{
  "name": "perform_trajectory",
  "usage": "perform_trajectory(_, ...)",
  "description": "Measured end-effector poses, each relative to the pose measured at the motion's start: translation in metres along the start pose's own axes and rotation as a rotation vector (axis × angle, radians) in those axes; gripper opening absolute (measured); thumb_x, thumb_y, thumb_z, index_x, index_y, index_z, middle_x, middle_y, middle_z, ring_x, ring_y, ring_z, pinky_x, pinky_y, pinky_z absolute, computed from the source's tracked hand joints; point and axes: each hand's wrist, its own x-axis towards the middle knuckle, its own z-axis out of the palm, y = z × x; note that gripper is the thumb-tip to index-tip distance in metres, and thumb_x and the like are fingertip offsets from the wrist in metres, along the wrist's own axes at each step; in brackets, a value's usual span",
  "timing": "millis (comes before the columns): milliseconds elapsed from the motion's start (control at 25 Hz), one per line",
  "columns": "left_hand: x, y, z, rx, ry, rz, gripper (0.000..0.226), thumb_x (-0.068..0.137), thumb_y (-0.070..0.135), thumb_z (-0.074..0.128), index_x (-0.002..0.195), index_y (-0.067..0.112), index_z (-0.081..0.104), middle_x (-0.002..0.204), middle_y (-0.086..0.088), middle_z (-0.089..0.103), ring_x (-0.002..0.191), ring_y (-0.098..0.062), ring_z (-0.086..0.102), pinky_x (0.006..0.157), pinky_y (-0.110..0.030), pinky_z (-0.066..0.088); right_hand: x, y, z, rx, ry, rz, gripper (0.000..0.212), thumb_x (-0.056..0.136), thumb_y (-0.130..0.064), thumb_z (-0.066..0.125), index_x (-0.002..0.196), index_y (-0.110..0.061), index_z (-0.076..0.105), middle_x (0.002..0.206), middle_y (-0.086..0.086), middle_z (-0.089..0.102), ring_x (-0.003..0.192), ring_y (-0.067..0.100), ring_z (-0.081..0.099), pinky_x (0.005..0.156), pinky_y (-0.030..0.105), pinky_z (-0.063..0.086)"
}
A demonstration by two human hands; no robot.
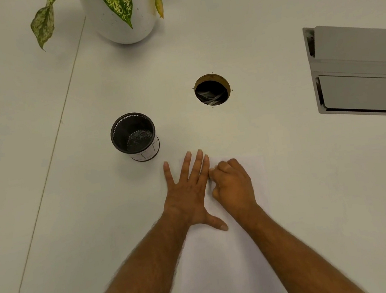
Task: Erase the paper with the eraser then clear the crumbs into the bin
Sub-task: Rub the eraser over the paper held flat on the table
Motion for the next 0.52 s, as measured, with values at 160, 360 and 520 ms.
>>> perform_trajectory(160,0.000,0.000,0.001,-0.011,0.006,-0.005,0.161,0.039,0.108,0.039,0.145,0.015,-0.039,0.159,-0.008,-0.038,0.145,-0.032,-0.036,0.106,-0.075,-0.020,0.008,0.002,0.002,0.056,0.002,0.041,0.009,0.074,0.001,0.074,0.073,-0.008,0.074,0.068,0.003,0.065,0.068,0.022,0.055,0.057,0.030,0.050)
perform_trajectory(360,0.000,0.000,0.000,-0.011,-0.005,-0.009,0.164,0.038,0.108,0.040,0.148,0.011,-0.034,0.159,-0.009,-0.038,0.145,-0.031,-0.036,0.107,-0.077,-0.015,-0.017,0.017,-0.015,0.227,0.073,0.116,0.014,0.085,-0.015,0.065,0.086,-0.009,0.078,0.078,0.003,0.071,0.075,0.018,0.060,0.071,0.015,0.043)
perform_trajectory(520,0.000,0.001,0.000,-0.026,-0.001,-0.015,0.165,0.037,0.108,0.040,0.148,0.009,-0.032,0.159,-0.010,-0.036,0.146,-0.031,-0.035,0.107,-0.077,-0.013,-0.076,0.016,-0.017,0.182,0.055,0.037,0.013,0.077,-0.009,0.069,0.087,-0.009,0.078,0.081,0.001,0.069,0.077,0.019,0.062,0.067,0.024,0.052)
